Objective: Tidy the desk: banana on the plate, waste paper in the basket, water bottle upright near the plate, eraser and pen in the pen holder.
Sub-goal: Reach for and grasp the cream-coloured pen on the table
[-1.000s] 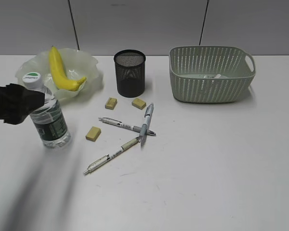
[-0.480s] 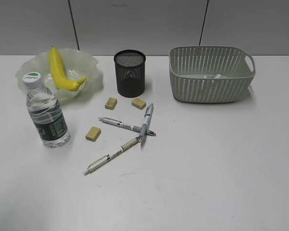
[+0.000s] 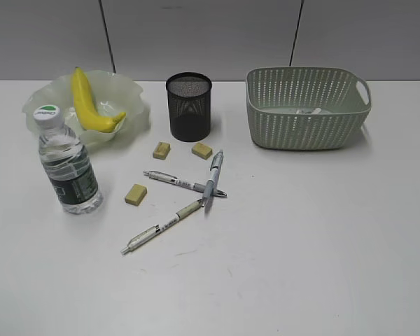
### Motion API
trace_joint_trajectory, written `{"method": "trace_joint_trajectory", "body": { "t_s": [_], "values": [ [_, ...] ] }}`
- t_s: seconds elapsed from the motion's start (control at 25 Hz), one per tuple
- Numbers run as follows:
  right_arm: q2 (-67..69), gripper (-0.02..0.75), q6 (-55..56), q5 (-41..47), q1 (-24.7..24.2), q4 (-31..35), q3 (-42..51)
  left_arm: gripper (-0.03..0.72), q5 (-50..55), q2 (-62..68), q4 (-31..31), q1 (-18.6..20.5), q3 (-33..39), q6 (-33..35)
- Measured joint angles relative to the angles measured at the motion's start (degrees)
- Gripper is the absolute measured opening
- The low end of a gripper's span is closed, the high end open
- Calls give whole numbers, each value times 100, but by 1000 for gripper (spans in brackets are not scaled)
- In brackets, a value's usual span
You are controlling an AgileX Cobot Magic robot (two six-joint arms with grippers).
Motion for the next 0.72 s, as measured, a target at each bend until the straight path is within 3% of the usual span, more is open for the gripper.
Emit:
{"method": "trace_joint_trajectory", "body": {
  "t_s": [0.2,0.4,0.72],
  "values": [
    [19,381,-143,-5,0,180,0,498,-71,-696,23,0,55,0],
    [813,381,-1064,-344,0,653,-112,495,-82,-1281,55,0,75,0],
    [3538,381,-3655,-1712,0,2245,-500,491,-82,-1299,69,0,75,0]
  ]
}}
